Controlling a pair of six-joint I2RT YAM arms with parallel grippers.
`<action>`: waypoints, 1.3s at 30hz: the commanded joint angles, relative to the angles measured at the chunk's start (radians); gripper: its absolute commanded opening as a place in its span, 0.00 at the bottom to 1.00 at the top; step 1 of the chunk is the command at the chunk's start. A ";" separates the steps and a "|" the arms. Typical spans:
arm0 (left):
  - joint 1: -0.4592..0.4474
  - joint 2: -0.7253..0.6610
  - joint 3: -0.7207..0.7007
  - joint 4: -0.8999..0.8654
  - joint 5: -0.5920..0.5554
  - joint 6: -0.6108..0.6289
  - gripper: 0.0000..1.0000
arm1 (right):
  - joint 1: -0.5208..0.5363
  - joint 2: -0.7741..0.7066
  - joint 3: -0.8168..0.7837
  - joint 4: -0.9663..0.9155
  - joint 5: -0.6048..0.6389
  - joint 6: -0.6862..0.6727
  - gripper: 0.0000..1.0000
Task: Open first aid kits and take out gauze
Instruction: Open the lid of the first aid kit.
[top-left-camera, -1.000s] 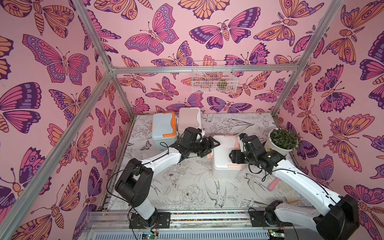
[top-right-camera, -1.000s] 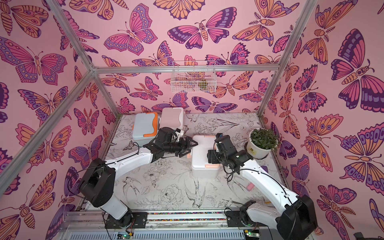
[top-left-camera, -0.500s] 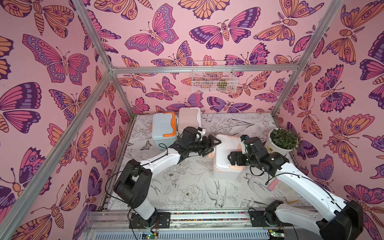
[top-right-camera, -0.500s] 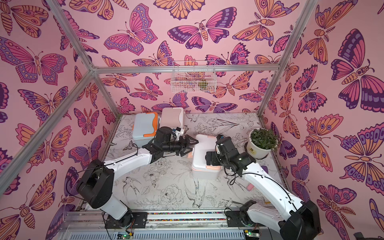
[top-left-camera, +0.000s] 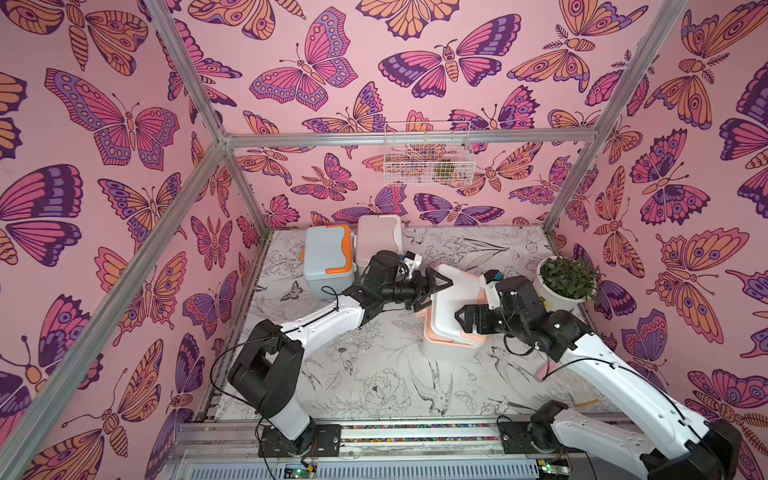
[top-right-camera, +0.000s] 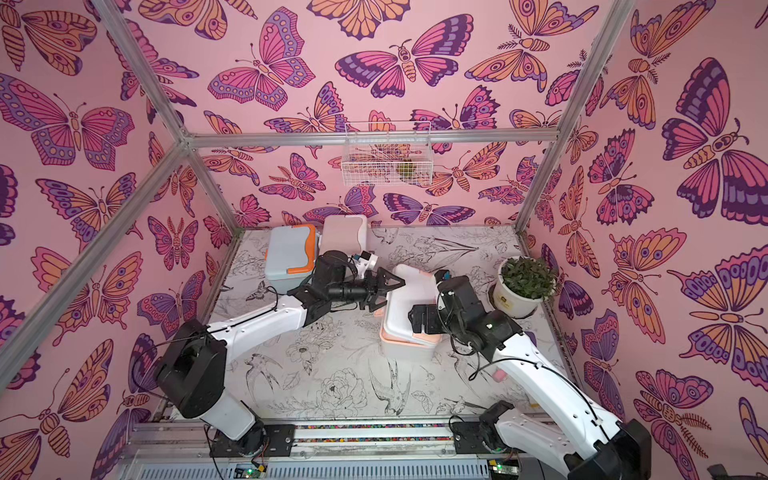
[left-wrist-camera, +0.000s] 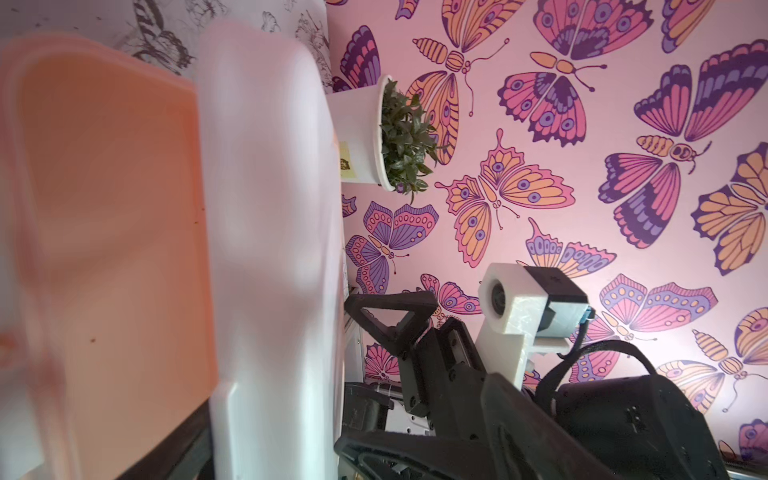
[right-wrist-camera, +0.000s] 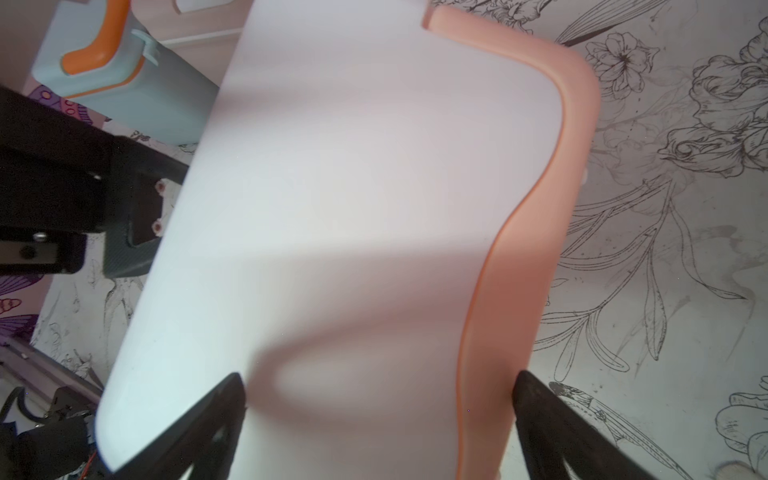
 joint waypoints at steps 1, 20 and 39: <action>-0.019 -0.015 0.043 0.053 0.034 -0.006 0.88 | 0.008 -0.048 0.035 -0.042 -0.025 0.022 0.99; -0.204 0.133 0.440 -0.229 -0.042 0.150 0.89 | 0.003 -0.324 0.049 -0.107 0.017 0.070 1.00; -0.307 0.137 0.503 -0.319 -0.134 0.213 0.91 | 0.003 -0.460 -0.041 -0.088 0.024 0.164 0.99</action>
